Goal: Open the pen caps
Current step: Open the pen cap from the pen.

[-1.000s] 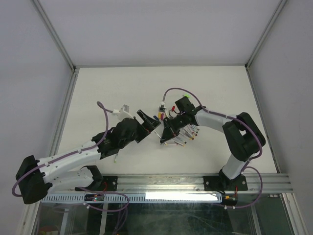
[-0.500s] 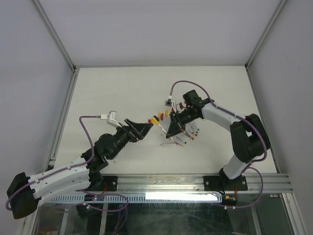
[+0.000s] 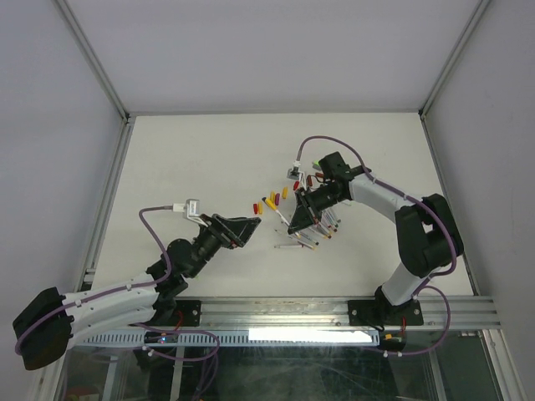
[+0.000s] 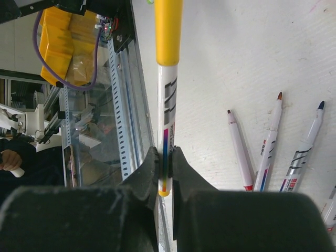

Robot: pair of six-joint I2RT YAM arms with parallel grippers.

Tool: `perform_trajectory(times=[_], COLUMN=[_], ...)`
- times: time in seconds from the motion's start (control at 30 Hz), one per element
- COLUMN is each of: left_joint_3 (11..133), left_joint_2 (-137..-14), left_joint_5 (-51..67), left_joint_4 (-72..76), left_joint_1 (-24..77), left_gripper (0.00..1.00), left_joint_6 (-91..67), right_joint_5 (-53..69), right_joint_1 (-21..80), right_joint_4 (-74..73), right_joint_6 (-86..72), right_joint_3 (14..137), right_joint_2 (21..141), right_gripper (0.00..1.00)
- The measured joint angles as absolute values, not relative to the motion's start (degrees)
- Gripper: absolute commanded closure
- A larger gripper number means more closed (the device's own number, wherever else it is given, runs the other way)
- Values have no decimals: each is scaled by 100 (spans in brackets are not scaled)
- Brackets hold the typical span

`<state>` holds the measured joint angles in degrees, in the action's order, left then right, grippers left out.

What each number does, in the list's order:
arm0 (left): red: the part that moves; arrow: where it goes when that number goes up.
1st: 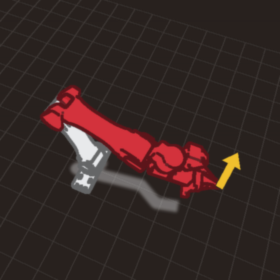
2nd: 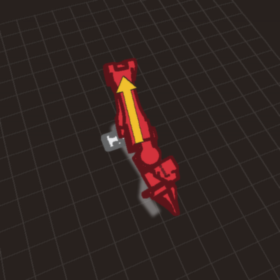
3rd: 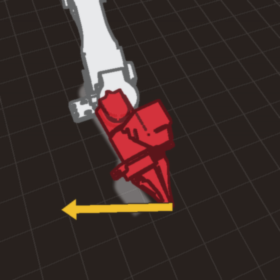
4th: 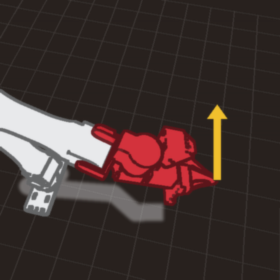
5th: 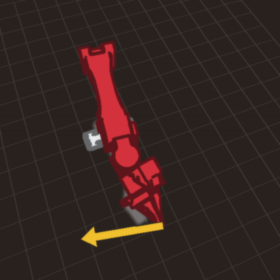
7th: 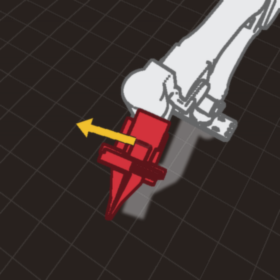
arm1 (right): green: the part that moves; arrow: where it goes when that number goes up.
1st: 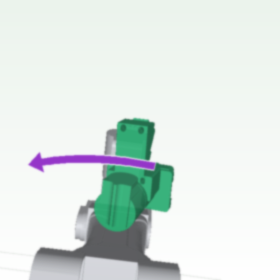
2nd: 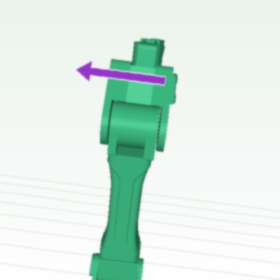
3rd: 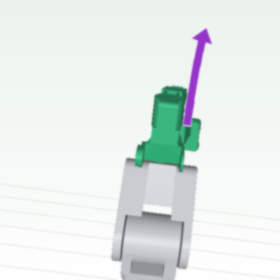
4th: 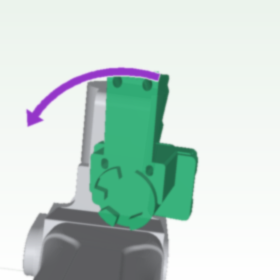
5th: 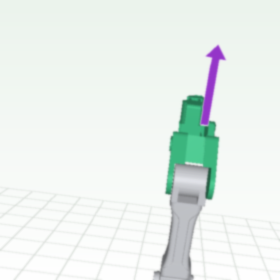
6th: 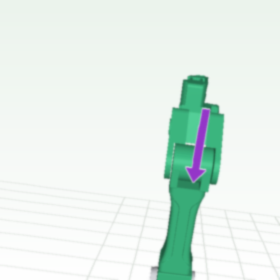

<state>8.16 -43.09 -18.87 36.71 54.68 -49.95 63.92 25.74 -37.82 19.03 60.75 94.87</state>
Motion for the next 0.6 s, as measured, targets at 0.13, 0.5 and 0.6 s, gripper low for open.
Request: perform_trajectory(times=[0.13, 0.5, 0.6], left_joint_3=[670, 622, 563], left_joint_2=[-4355, -4676, -4740], left_joint_5=[-1824, -1614, -1461], left_joint_4=[4053, 4703, 4845], left_joint_1=[5468, 5465, 5417], left_gripper=[1, 1, 1], left_joint_6=[-4989, -4919, -4849], right_joint_5=[6396, 6484, 6510], right_joint_1=[2561, 2528, 2521], right_joint_4=[-3787, -3846, -3852], right_joint_6=[1929, 1966, 1968], right_joint_3=[6075, 6075, 6075], right_joint_2=[9487, 9432, 9417], right_gripper=[100, 100, 100])
